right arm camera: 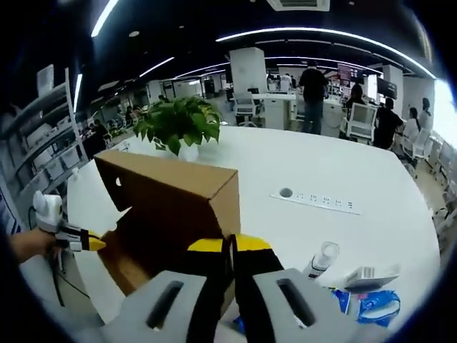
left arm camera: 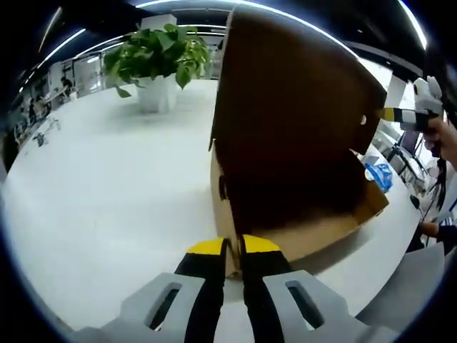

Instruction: Operate the shoe box by opening the lid, removing the specified soft item, and placing it in the target area until the item is outside and the box remains undamaged.

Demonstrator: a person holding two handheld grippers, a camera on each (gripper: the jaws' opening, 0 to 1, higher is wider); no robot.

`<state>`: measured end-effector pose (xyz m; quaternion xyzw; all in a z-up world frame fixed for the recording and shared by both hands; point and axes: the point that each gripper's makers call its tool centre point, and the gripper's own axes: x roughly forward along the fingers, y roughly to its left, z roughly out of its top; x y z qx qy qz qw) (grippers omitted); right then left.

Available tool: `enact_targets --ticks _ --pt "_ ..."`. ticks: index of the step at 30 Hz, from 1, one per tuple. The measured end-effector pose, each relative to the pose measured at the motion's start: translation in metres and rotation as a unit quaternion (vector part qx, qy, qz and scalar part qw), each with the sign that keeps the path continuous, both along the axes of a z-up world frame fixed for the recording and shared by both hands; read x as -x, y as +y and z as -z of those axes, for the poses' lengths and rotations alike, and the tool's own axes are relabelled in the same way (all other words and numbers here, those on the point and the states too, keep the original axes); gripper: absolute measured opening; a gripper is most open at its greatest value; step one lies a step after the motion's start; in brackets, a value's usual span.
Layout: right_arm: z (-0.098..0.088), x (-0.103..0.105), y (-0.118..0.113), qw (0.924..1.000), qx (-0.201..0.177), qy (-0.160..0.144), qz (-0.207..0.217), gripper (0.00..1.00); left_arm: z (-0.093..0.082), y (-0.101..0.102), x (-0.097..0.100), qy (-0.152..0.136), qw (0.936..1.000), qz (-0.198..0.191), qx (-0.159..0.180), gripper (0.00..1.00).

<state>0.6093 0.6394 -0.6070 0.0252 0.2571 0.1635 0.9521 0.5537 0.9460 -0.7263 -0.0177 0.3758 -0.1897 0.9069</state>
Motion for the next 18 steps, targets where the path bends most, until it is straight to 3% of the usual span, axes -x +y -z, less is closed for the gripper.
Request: enact_targets --ticks 11,18 --pt "0.012 0.031 0.005 0.9995 -0.025 -0.010 0.016 0.02 0.000 0.000 0.001 0.002 1.0000 0.001 -0.003 0.05" --pt "0.023 0.049 0.008 0.9997 -0.018 -0.008 0.015 0.03 -0.001 0.000 0.002 0.002 1.0000 -0.002 0.002 0.05"
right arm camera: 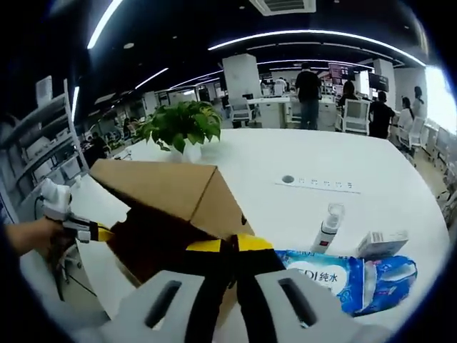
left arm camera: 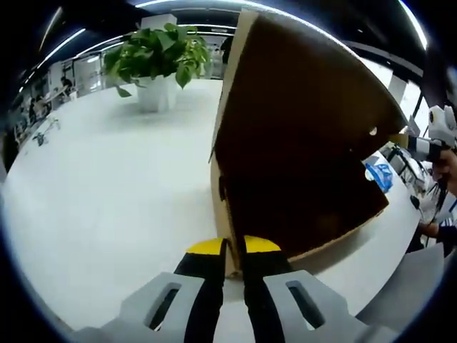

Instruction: Operate the shoe box by opening the lid, removing the specified soft item, and placing it in the target area until the item is outside and the box remains undamaged.

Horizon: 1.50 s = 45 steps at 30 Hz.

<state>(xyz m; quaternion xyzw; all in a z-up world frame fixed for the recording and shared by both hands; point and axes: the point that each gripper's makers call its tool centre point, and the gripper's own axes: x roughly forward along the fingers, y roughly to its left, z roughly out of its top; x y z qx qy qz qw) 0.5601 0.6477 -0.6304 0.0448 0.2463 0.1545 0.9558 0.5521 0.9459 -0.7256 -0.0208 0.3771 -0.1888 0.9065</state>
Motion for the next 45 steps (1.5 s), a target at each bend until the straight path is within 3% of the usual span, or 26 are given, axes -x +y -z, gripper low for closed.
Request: enact_targets --ticks 9,19,27,36,45 --pt "0.007 0.013 0.002 0.9999 0.010 -0.002 -0.009 0.04 -0.005 -0.002 0.002 -0.006 1.0000 -0.002 0.006 0.07" --pt "0.018 0.028 0.005 0.9990 0.028 -0.004 -0.036 0.08 -0.037 -0.007 0.001 -0.058 0.9978 0.012 0.028 0.27" --pt "0.025 0.039 0.014 0.9979 0.023 -0.005 -0.060 0.16 -0.057 -0.011 0.005 -0.095 0.9942 0.046 0.016 0.44" --pt "0.037 0.053 0.020 0.9954 0.023 -0.006 -0.093 0.23 -0.064 -0.016 0.013 -0.119 0.9880 0.098 0.000 0.54" --pt "0.050 0.064 0.028 0.9928 0.015 0.003 -0.119 0.27 -0.055 -0.029 0.020 -0.111 0.9852 0.131 0.006 0.53"
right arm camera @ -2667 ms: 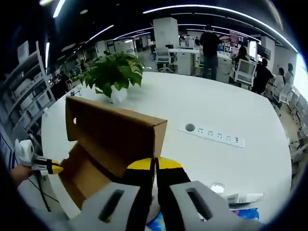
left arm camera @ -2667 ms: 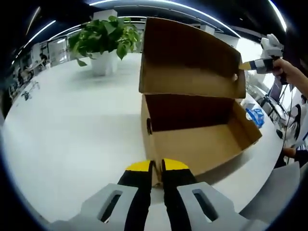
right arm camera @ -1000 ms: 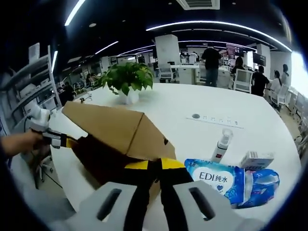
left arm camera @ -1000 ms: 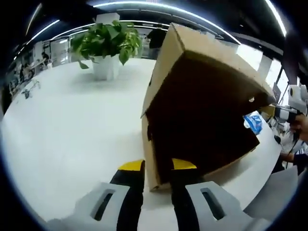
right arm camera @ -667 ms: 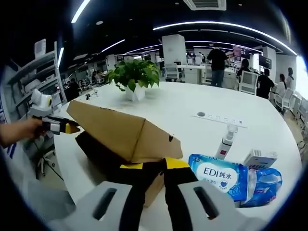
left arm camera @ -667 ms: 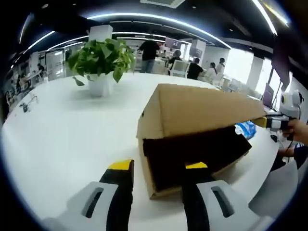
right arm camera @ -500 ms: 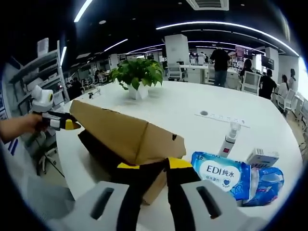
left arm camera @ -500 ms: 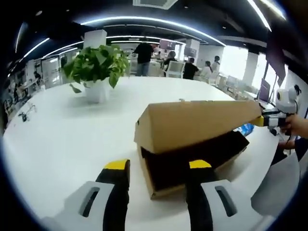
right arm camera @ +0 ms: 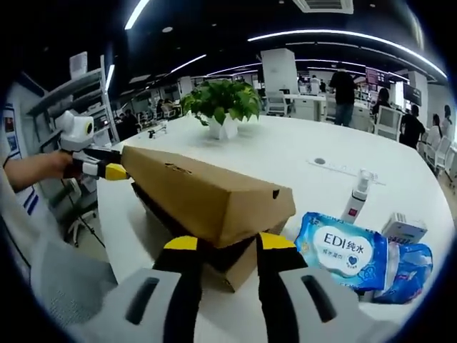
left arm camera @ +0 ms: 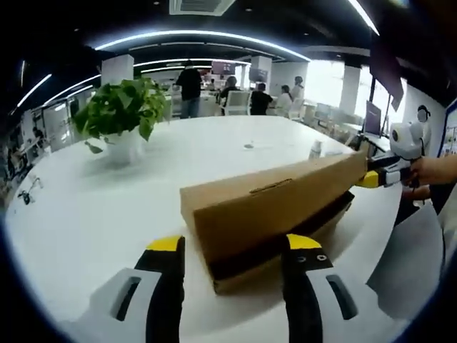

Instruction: Operate the shoe box by opening the lid, removing the specified soft item, and placing it in the target area until the item is outside and the box remains undamaged.

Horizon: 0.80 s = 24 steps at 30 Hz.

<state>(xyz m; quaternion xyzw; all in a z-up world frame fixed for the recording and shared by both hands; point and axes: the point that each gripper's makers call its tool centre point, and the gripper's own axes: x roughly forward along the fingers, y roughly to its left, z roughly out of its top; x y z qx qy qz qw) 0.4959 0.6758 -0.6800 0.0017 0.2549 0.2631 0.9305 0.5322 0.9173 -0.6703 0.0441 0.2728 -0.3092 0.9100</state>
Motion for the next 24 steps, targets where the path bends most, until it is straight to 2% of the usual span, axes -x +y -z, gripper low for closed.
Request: enact_targets --ticks 13,24 --pt "0.018 0.011 0.005 0.9996 0.018 0.013 -0.020 0.31 0.015 -0.002 0.009 0.012 0.9991 0.023 -0.033 0.54" --pt "0.036 0.016 0.006 0.9985 0.035 0.030 -0.030 0.34 0.037 0.000 0.009 0.030 0.9981 0.026 -0.048 0.54"
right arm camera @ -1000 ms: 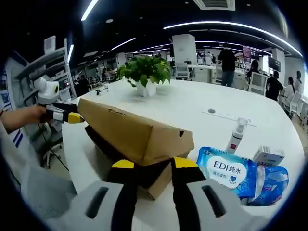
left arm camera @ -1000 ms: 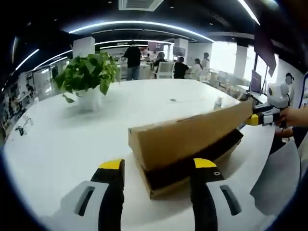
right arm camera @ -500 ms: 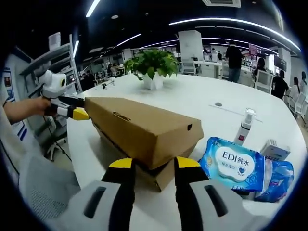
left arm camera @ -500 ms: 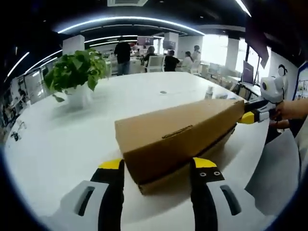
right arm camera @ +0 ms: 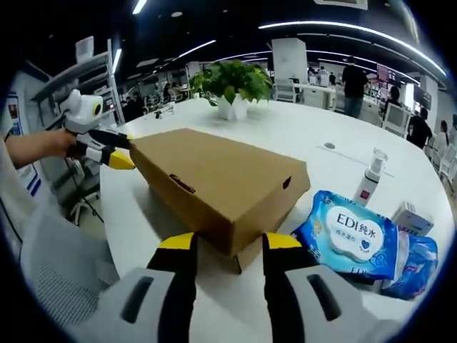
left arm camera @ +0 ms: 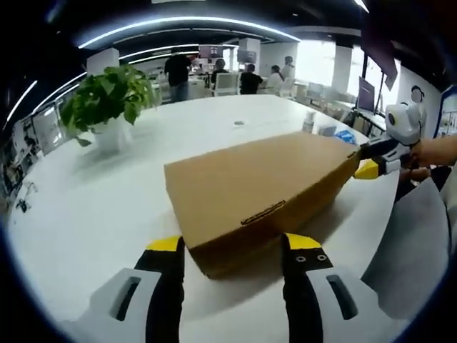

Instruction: Operate the shoe box by opening the lid, removing the specified soft item, and placing it in the target area until the item is outside and the box remains undamaged.

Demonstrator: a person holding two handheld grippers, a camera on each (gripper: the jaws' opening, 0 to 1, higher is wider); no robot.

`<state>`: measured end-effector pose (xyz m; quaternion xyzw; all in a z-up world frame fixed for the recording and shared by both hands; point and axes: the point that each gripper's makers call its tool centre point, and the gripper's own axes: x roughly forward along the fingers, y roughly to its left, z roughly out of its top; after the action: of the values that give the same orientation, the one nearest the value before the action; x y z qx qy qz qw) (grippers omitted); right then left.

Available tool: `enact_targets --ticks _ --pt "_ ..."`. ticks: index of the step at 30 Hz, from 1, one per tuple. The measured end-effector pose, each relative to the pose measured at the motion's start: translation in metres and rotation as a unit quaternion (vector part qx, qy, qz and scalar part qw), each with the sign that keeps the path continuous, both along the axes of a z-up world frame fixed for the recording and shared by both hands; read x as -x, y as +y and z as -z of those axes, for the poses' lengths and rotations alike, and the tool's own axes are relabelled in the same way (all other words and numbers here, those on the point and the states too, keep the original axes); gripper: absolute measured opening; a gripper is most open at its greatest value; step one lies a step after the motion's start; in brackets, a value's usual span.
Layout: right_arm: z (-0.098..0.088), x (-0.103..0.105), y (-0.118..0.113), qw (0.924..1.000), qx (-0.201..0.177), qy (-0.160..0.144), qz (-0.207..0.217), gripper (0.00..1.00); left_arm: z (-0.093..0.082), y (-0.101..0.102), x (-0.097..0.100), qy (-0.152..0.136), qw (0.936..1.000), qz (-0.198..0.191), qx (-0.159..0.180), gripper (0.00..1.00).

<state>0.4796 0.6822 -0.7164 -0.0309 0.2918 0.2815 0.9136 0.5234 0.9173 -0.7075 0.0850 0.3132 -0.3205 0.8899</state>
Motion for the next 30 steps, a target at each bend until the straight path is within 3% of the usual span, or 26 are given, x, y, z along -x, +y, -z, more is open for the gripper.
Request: enact_targets --ticks 10,19,30 --pt "0.013 0.002 -0.003 0.9998 0.019 0.010 -0.001 0.32 0.013 0.003 -0.002 0.012 0.9999 -0.008 -0.002 0.51" --pt "0.000 0.003 -0.001 0.9999 0.008 -0.011 -0.005 0.30 0.015 0.003 -0.001 0.011 0.9999 -0.005 -0.008 0.50" --pt "0.011 0.001 0.000 0.9999 0.012 0.005 0.007 0.27 0.024 0.003 -0.001 0.019 0.9997 -0.002 -0.017 0.49"
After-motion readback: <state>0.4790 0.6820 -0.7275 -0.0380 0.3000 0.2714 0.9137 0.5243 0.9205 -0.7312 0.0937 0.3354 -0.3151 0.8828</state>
